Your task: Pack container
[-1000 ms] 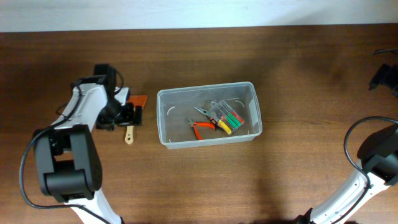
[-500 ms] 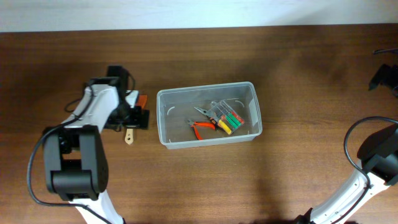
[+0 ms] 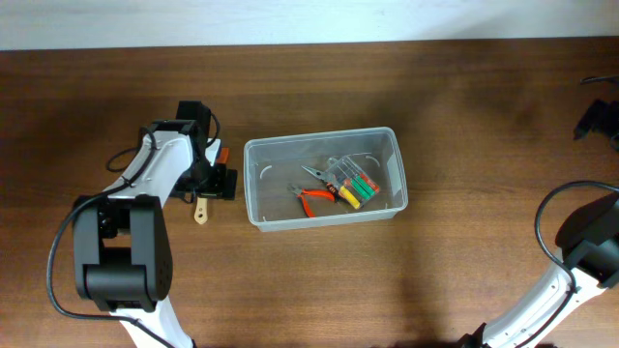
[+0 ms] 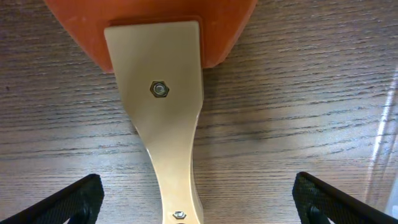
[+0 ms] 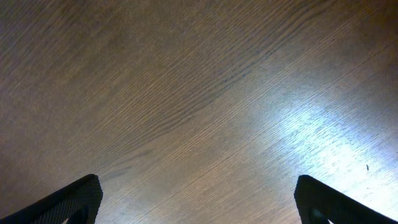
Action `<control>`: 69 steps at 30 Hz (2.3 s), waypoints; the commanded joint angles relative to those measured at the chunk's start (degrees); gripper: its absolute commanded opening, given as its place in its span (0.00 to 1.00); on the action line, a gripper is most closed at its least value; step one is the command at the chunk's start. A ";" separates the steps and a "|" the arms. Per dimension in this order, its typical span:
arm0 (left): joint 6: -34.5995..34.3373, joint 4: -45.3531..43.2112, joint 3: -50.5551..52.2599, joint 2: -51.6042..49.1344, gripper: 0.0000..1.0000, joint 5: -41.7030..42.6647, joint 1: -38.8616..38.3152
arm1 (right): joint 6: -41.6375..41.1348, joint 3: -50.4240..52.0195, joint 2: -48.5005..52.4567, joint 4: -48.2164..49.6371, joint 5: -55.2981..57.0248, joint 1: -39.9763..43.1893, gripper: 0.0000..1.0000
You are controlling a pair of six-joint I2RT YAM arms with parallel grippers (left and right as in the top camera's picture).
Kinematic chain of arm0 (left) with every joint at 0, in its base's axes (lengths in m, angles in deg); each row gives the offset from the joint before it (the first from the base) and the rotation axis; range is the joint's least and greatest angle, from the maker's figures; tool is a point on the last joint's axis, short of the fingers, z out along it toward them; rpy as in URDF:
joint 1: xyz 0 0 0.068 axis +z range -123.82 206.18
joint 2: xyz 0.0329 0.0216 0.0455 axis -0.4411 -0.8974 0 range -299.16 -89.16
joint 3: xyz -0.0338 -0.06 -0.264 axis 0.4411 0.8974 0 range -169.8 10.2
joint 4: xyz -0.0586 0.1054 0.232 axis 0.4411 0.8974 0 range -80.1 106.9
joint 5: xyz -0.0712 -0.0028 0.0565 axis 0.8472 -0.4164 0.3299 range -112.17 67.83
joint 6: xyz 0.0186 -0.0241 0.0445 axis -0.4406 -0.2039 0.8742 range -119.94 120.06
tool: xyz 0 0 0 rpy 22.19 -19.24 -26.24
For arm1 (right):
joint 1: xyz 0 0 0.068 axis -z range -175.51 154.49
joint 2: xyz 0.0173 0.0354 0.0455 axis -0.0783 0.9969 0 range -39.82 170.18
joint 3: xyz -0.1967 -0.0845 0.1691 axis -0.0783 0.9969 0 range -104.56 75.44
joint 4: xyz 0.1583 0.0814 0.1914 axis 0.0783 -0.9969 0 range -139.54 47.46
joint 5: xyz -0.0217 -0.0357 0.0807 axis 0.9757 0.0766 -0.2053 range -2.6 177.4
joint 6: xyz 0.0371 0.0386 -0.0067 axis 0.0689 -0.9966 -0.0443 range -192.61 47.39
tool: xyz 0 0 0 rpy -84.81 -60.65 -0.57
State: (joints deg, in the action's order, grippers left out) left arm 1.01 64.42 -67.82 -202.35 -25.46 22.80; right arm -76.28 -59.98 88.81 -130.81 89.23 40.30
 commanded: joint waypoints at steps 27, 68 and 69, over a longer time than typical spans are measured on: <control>0.35 -3.08 3.98 -0.48 0.99 4.33 4.68 | -0.48 -0.11 -0.94 0.00 -0.31 -0.28 0.99; 0.35 -4.39 4.07 -0.48 1.00 3.52 3.58 | -0.48 -0.11 -0.94 0.00 -0.31 -0.28 0.99; 0.35 -4.39 4.09 -0.48 1.00 3.52 3.58 | -0.48 -0.11 -0.94 0.00 -0.31 -0.28 0.99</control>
State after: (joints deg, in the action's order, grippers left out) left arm 0.90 60.16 -64.10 -202.35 -21.57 26.45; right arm -76.52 -59.98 88.81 -130.81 89.23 40.30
